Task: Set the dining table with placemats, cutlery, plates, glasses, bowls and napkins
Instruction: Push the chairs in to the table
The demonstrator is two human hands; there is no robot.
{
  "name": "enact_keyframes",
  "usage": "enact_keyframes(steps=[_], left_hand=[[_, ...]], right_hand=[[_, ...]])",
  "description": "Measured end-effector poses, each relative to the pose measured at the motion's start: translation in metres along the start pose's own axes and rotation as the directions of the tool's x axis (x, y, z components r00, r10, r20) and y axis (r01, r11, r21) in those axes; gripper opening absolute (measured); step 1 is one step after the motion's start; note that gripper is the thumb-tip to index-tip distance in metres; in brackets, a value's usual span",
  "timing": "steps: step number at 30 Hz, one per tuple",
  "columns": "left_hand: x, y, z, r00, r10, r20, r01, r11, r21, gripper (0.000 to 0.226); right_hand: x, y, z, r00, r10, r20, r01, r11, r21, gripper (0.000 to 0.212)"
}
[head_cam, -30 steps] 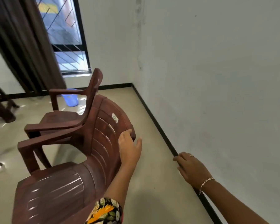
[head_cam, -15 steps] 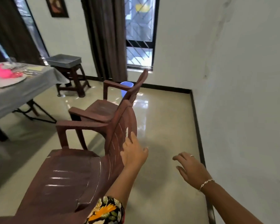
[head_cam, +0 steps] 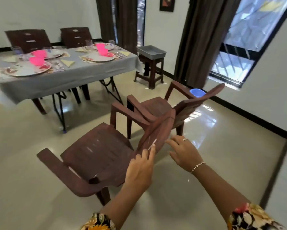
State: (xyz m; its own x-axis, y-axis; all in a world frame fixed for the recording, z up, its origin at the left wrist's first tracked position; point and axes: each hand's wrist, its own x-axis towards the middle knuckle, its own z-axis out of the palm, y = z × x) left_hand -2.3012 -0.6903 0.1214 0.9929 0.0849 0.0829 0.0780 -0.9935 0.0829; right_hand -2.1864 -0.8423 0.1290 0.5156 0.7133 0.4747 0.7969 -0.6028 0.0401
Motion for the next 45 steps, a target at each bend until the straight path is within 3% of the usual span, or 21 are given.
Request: enact_keyframes(steps=[4,7,10,13,16,18,28,33,45], left_hand=[[0.000,0.001,-0.002,0.994,-0.105,-0.033,0.102,0.992,-0.080,0.076],[0.000,0.001,-0.011,0.965,-0.263,-0.019,0.256,0.952,-0.169,0.068],[0.000,0.001,-0.008,0.953,-0.299,-0.049,0.288,0.944,-0.159,0.036],[0.002,0.008,-0.012,0.923,-0.386,-0.004,0.385,0.921,-0.061,0.019],[0.008,0.013,-0.016,0.870,-0.491,0.042,0.491,0.871,0.023,0.020],[0.011,0.017,-0.017,0.844,-0.533,0.056,0.527,0.845,0.091,0.020],[0.017,0.007,-0.020,0.828,-0.556,0.071,0.544,0.828,0.134,0.025],[0.011,-0.023,-0.025,0.814,-0.578,0.059,0.568,0.813,0.131,0.023],[0.027,-0.123,-0.033,0.804,-0.588,0.084,0.566,0.802,0.190,0.024]], right_hand=[[0.029,0.022,0.023,0.966,-0.258,0.004,0.258,0.966,0.032,0.050],[0.037,0.037,0.040,0.939,-0.345,0.010,0.343,0.937,0.071,0.043],[0.052,0.052,0.048,0.912,-0.403,0.074,0.392,0.911,0.125,0.049],[0.081,0.067,0.048,0.839,-0.477,0.263,0.426,0.875,0.229,0.041],[0.115,0.077,0.047,0.676,-0.500,0.541,0.475,0.857,0.198,0.035],[0.123,0.080,0.053,0.635,-0.512,0.578,0.521,0.837,0.168,0.032],[0.136,0.094,0.070,0.642,-0.583,0.498,0.575,0.796,0.190,0.026],[0.142,0.067,0.073,0.685,-0.591,0.426,0.579,0.797,0.173,0.026],[0.195,0.018,0.103,0.727,-0.540,0.423,0.538,0.832,0.138,0.024]])
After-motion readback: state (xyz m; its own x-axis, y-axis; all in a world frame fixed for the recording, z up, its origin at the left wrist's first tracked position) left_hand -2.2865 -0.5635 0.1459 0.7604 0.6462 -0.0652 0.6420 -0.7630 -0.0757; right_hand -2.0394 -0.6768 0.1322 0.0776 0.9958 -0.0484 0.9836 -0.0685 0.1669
